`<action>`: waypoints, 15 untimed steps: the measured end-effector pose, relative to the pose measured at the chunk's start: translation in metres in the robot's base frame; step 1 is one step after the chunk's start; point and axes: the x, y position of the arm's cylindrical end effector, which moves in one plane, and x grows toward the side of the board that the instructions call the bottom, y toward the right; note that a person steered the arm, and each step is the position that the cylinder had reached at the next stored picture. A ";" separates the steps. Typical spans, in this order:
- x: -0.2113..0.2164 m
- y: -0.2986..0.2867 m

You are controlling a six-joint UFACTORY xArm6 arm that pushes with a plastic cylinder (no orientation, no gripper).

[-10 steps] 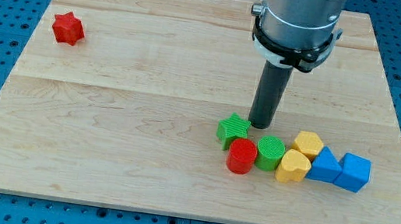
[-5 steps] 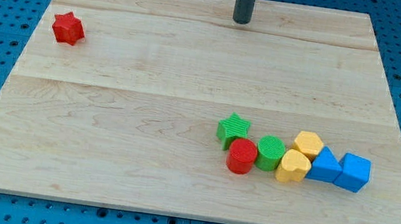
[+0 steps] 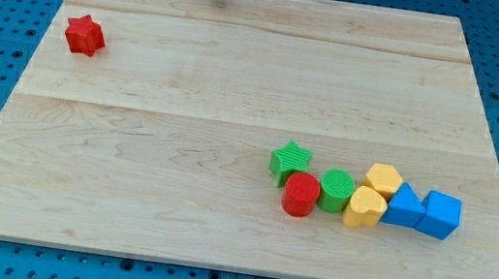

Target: Push the red star into a group of blocks

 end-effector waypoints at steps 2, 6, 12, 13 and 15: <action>0.084 -0.029; 0.152 -0.136; 0.198 -0.194; 0.225 -0.183; 0.302 -0.037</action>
